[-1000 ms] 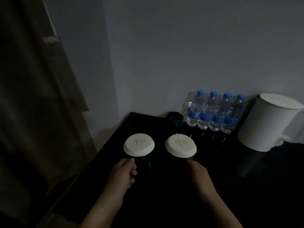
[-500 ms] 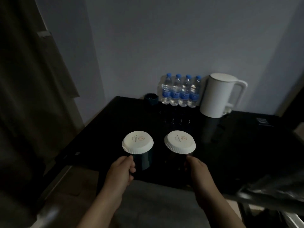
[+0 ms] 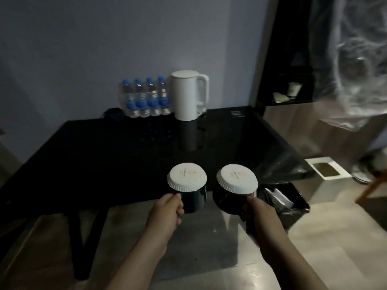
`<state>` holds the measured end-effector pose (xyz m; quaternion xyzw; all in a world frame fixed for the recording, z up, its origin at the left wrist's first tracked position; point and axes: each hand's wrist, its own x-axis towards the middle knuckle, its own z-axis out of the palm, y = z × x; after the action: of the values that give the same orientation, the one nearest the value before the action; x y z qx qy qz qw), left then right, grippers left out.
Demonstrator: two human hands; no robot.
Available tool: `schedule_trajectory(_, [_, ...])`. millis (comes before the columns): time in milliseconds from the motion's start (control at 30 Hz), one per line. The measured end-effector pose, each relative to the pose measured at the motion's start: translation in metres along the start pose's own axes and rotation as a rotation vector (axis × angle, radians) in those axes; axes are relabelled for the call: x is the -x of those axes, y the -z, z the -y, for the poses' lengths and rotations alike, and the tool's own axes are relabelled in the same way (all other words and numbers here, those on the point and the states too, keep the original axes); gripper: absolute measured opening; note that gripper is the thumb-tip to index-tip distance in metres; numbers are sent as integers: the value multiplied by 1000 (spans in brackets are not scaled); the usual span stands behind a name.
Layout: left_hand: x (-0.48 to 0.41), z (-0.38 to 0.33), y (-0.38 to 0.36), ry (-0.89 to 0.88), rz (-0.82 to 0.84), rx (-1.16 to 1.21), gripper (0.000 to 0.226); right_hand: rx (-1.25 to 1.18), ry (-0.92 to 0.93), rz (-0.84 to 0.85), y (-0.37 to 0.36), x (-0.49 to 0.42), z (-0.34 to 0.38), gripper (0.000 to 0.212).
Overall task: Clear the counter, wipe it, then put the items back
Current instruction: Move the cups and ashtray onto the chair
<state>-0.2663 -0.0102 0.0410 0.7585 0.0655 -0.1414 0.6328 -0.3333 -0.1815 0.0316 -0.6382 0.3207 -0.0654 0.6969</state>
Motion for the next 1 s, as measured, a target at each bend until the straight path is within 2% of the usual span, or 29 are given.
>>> schedule_trajectory(100, [3, -9, -80, -17, 76, -36, 31, -25, -3, -86, 75, -16, 7, 19])
schedule_trajectory(233, [10, -25, -196, -12, 139, -21, 30, -34, -11, -155, 186, -43, 21, 29])
schedule_trajectory(467, [15, -55, -385, -2, 266, 12, 32, 22, -69, -264, 359, -97, 32, 23])
schedule_trajectory(667, [-13, -71, -516, -1, 391, -55, 32, -34, -184, -354, 458, -165, 43, 22])
schedule_trajectory(1000, [-107, -112, -734, -44, 544, -195, 31, -226, -346, -493, 601, -320, 86, 37])
